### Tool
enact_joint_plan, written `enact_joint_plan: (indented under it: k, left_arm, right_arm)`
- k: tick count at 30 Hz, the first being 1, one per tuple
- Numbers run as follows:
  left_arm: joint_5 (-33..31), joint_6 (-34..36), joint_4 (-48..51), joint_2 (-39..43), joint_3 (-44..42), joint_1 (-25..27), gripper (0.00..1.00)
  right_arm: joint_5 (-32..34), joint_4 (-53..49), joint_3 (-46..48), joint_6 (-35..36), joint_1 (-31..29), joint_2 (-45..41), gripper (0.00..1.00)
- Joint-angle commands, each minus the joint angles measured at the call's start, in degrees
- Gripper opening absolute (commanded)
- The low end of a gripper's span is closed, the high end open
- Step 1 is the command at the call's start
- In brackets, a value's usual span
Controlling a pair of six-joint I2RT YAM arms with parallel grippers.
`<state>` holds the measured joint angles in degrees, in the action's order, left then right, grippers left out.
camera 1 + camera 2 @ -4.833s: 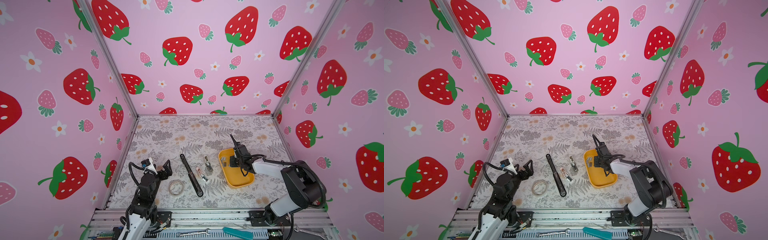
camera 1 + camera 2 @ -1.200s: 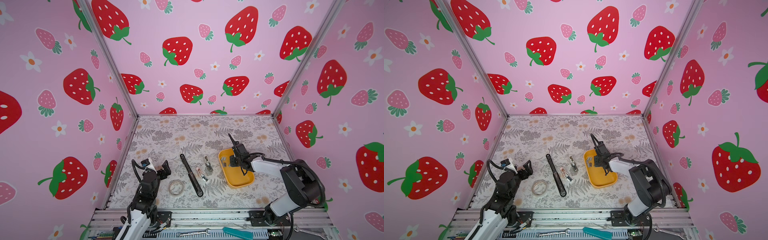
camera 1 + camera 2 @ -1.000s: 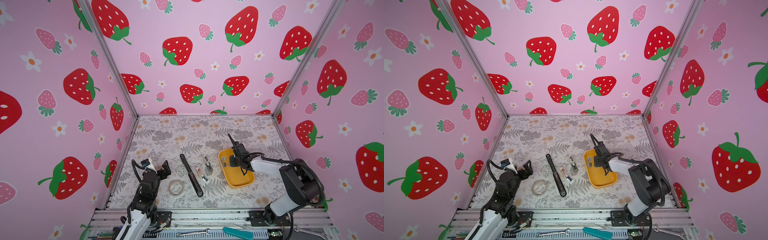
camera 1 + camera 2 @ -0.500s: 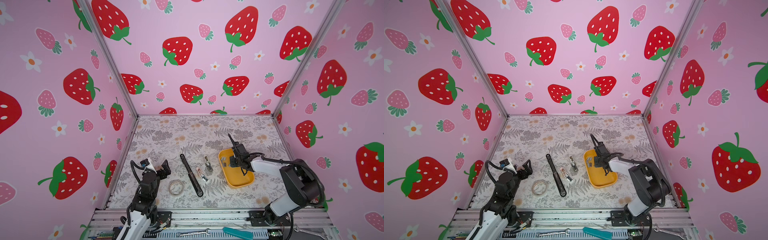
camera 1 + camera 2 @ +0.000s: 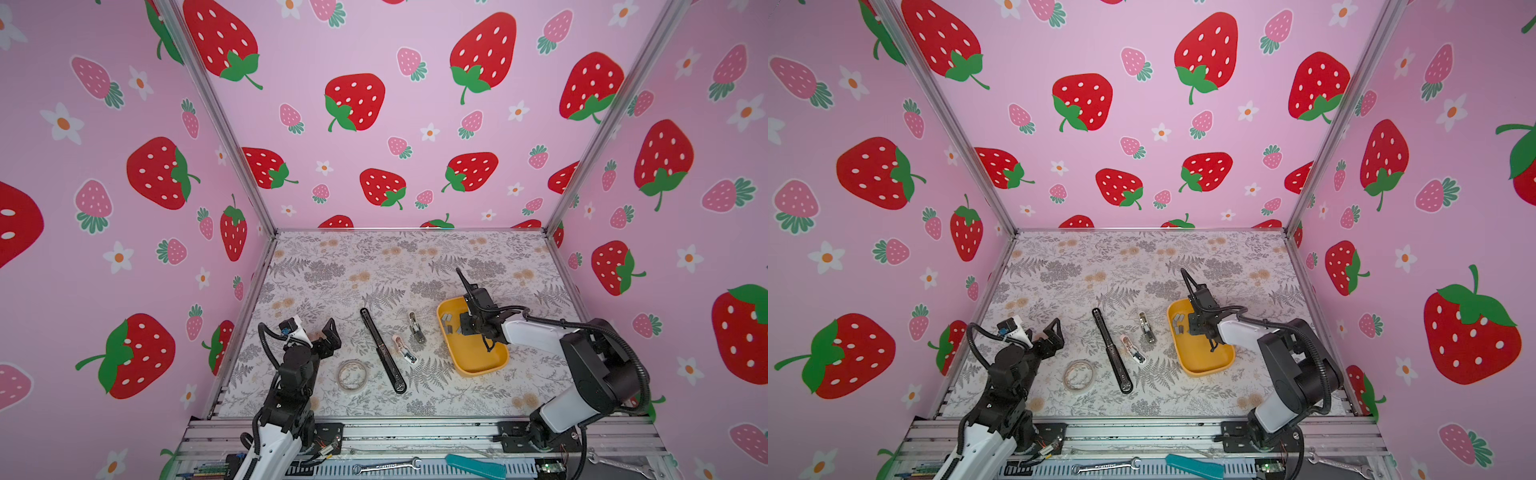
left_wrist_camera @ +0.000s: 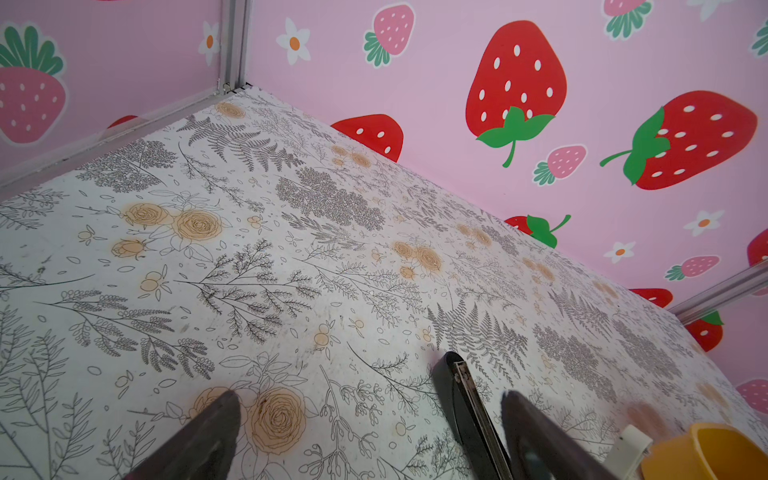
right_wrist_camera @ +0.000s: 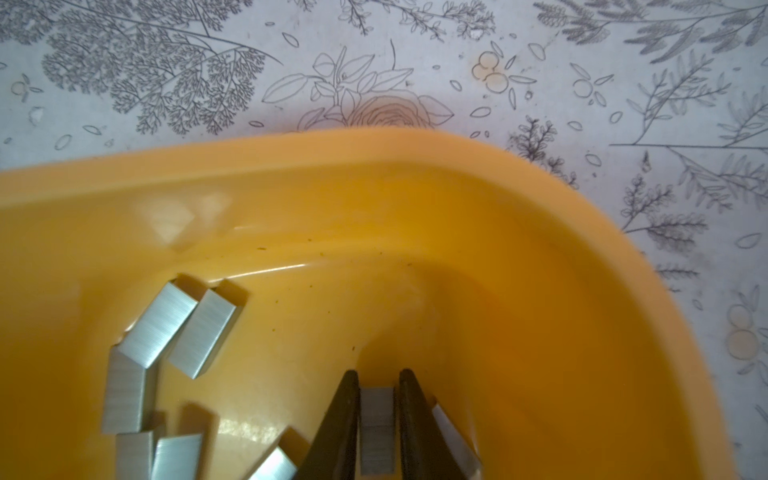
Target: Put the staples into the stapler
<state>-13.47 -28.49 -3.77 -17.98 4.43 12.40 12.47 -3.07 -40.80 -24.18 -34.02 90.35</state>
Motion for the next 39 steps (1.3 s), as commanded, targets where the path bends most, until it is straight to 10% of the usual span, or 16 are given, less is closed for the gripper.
enact_joint_plan:
  k: [1,23,39]
  left_arm:
    - [-0.5,0.0,-0.1,0.2,0.3,0.3,0.99]
    - [4.0,1.1,-3.9,-3.6,0.4,0.3,0.99]
    - [10.8,2.6,-9.2,-16.8,3.5,0.4,0.99]
  right_arm:
    - [0.6,-3.6,1.8,-0.2,-0.3,-1.2,0.21]
    - [-1.0,-3.6,1.6,0.1,-2.8,-7.6,0.11]
    - [9.5,-4.0,-0.7,-10.9,-31.7,-24.0,0.07]
